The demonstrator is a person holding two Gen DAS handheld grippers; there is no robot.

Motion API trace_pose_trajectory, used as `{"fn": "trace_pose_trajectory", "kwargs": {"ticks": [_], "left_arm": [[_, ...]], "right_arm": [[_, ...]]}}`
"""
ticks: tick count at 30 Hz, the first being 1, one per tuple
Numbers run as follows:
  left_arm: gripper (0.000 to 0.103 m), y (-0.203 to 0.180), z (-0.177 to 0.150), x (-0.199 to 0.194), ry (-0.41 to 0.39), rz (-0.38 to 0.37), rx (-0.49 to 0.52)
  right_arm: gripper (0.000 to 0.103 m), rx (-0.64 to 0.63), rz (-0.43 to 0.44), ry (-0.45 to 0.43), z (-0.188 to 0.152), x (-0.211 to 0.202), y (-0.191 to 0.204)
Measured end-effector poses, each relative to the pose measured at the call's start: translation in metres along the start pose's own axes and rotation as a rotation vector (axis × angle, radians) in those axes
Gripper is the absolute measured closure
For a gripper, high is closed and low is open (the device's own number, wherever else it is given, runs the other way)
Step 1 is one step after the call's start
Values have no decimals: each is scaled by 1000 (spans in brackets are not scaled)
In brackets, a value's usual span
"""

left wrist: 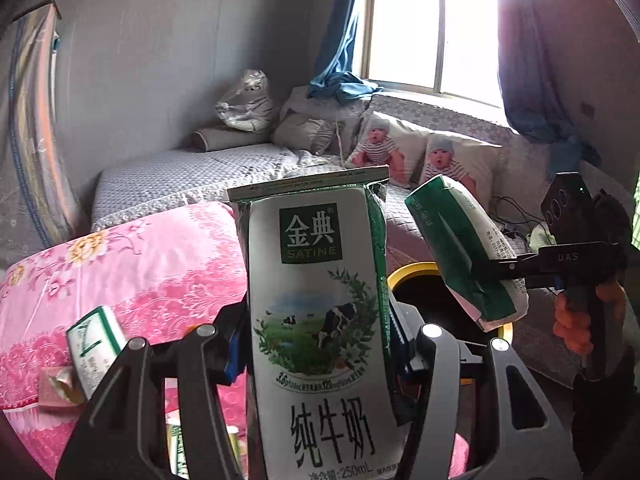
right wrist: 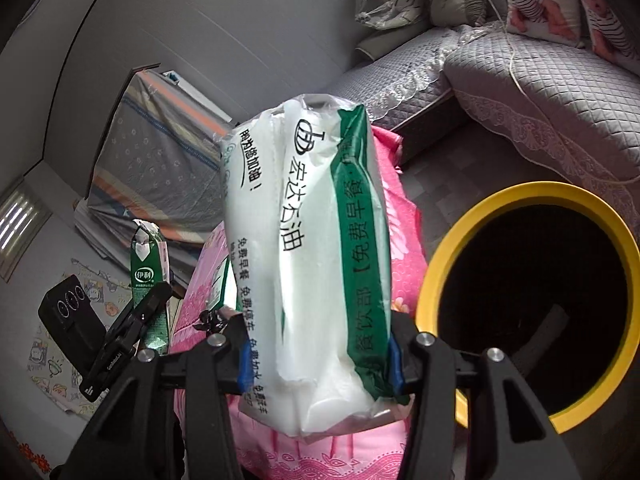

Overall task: Collect trash
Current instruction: 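Carry both items over the yellow bin and open both tools to drop them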

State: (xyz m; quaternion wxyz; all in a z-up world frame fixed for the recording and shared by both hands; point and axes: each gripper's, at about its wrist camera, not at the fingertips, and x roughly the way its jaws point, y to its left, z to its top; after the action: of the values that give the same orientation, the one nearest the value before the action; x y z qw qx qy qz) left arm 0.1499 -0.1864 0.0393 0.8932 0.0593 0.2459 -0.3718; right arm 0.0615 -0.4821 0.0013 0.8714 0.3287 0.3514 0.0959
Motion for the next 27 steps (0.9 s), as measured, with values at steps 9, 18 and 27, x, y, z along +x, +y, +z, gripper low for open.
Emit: {"fn": "trace_pose_trajectory", "kwargs": {"ticks": [9,18,27], "left_arm": [[51,-57,17,76,50,-110,27],[51,-87,10,147,162,-126,39],[51,-100,12,192,233,-152,-2]], "right_arm": [[57,74,-172,-71,-2,-15,-55],[57,188,-223,-63,-10,-3,-103],[56,254,-242,-55,-14,-1,-124]]}}
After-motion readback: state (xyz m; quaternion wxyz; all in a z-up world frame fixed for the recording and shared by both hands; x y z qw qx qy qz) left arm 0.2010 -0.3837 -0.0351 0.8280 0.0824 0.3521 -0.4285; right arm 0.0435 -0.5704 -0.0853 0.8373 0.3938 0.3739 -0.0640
